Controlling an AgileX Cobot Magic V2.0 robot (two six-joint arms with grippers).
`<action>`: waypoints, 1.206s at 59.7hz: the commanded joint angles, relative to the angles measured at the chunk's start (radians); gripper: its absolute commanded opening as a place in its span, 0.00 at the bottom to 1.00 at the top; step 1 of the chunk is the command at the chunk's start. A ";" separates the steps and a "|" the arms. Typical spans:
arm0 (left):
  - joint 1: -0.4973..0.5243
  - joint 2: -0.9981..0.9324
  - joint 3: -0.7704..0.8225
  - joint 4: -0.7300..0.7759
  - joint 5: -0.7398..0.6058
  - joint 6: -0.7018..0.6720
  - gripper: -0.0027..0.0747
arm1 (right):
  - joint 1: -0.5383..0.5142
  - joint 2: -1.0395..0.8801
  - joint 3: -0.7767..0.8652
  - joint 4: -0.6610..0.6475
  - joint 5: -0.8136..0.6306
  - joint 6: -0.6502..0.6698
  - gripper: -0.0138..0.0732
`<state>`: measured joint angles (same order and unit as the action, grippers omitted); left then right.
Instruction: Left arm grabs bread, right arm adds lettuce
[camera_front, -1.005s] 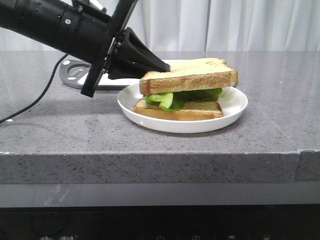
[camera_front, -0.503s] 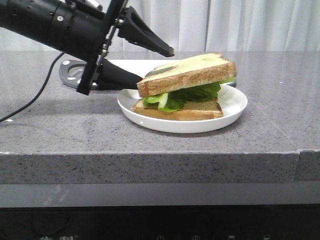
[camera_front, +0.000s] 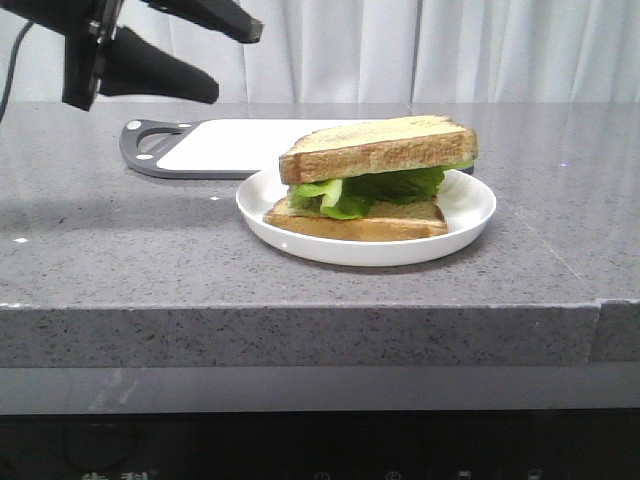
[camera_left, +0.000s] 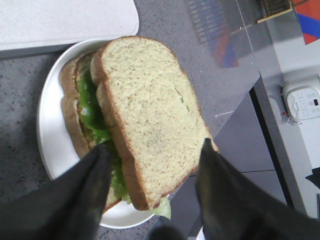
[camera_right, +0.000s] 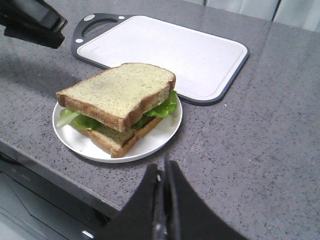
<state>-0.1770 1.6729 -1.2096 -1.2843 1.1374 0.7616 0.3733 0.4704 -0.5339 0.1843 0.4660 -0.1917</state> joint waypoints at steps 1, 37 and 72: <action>0.002 -0.052 -0.025 -0.054 0.040 0.003 0.24 | -0.001 -0.001 -0.026 -0.005 -0.075 -0.009 0.08; -0.060 -0.359 0.092 0.294 -0.490 0.030 0.01 | -0.001 -0.001 -0.026 -0.006 -0.082 0.000 0.08; -0.104 -1.218 0.703 0.486 -0.939 0.030 0.01 | -0.001 -0.169 0.083 -0.006 -0.199 0.045 0.08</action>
<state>-0.2726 0.5421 -0.5158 -0.7899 0.2670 0.8001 0.3733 0.3273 -0.4546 0.1843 0.3675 -0.1472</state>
